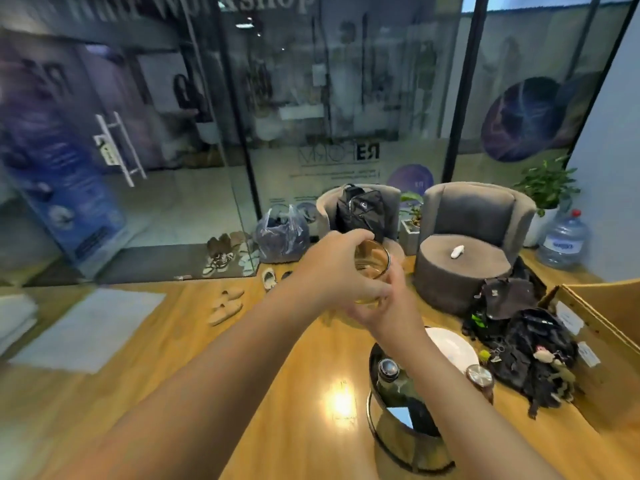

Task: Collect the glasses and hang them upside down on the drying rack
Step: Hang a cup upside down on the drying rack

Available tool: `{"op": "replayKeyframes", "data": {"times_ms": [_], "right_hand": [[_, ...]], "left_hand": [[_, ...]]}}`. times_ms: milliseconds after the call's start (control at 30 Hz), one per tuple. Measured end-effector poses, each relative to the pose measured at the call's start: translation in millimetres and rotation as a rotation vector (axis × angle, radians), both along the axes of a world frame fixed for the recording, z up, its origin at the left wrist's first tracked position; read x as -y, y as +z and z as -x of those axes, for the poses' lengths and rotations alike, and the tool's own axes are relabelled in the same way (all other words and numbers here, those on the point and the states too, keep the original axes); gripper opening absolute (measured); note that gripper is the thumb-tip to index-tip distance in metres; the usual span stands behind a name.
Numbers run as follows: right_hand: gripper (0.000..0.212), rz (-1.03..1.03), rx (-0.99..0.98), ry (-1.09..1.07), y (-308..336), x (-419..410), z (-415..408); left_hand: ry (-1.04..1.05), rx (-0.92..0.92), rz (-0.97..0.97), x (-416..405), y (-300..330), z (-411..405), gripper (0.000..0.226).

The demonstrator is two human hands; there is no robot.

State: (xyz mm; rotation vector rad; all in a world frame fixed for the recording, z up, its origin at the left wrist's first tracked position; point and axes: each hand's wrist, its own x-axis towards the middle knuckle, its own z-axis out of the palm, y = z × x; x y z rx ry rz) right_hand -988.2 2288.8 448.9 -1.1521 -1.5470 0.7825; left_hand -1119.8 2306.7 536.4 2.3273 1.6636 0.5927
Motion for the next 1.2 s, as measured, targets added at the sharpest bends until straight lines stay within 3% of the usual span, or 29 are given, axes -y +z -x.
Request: {"op": "replayKeyframes", "data": {"times_ms": [133,267,567,700,867,1200], "right_hand": [[0.082,-0.017,-0.074,0.181,21.6,33.2,66.8],[0.086,-0.057,-0.071,0.345,38.5,88.1,131.1],[0.073,-0.020,-0.125,0.634,64.7,283.5,266.3],[0.075,0.025,-0.109,0.780,66.1,375.0,315.5],[0.082,0.056,-0.096,1.001,79.1,481.7,362.8],[0.079,0.064,-0.095,1.434,116.5,673.2,478.3]], "left_hand": [[0.142,-0.028,-0.027,62.7,28.5,66.8,0.096],[0.282,-0.013,-0.060,145.9,51.0,126.4,0.091],[0.632,0.081,-0.086,385.7,78.3,235.5,0.100],[0.850,0.224,-0.178,504.6,87.3,273.9,0.078],[1.105,0.150,-0.251,651.9,95.4,324.0,0.056],[1.531,0.115,-0.376,887.3,87.6,369.3,0.036]]}}
